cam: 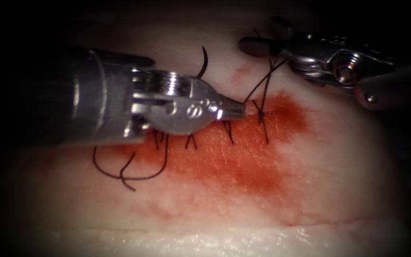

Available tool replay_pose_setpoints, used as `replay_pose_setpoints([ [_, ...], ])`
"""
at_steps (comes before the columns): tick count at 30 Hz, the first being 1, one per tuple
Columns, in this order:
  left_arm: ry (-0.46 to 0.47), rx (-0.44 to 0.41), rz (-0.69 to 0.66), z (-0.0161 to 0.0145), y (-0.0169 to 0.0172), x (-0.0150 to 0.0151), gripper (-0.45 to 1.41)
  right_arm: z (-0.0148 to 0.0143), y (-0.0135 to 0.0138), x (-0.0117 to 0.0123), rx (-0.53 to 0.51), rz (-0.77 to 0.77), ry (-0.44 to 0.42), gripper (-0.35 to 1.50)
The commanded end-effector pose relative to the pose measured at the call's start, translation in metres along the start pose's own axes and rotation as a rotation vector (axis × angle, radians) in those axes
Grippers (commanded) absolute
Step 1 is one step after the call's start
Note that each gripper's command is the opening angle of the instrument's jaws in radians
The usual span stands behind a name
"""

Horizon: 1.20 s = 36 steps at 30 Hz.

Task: Wound Closure
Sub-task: Fetch tail of suture with right grasper, then tighten knot by pulling down on tail with right gripper and pulling up on working thread with left hand

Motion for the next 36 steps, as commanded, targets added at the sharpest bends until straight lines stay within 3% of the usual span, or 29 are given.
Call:
replay_pose_setpoints([
  [1, 0.0, 0.003, -0.004, 0.0007, -0.0001, 0.0001, -0.45, 0.0011, -0.0004, -0.0005, 0.002, -0.006, -0.01, 0.91],
  [4, 0.002, 0.003, -0.002, 0.0008, 0.0, 0.0, -0.45, 0.0017, -0.0002, -0.0005, 0.002, -0.003, -0.03, 0.84],
  [7, 0.002, 0.002, -0.001, 0.0008, 0.0, 0.0, -0.45, 0.002, 0.0, -0.0005, -0.011, 0.003, -0.044, 0.66],
  [8, 0.002, 0.002, -0.001, 0.0008, 0.0, -0.0001, -0.45, 0.002, 0.0, -0.0005, -0.017, 0.005, -0.05, 0.34],
  [9, 0.003, 0.002, -0.001, 0.0007, 0.0, -0.0001, -0.45, 0.002, 0.0, -0.0005, -0.017, 0.014, -0.051, -0.13],
  [10, 0.003, 0.001, -0.001, 0.0007, 0.0, -0.0001, -0.45, 0.0019, 0.0, -0.0005, -0.011, 0.005, -0.052, -0.35],
  [17, 0.008, -0.011, -0.039, -0.0004, -0.0023, -0.001, -0.45, 0.0004, -0.0012, -0.0011, 0.035, -0.035, 0.0, -0.35],
  [21, -0.047, 0.009, -0.075, -0.001, -0.0048, -0.0024, -0.45, -0.0002, -0.0013, -0.0016, 0.054, -0.074, 0.044, -0.35],
  [29, -0.094, 0.017, -0.21, 0.0006, -0.0105, -0.0085, -0.45, -0.002, -0.0019, -0.0026, 0.111, -0.181, 0.177, -0.35],
  [36, -0.1, 0.024, -0.267, 0.0015, -0.0134, -0.0116, -0.45, -0.0036, -0.0026, -0.0042, 0.137, -0.213, 0.218, -0.35],
])
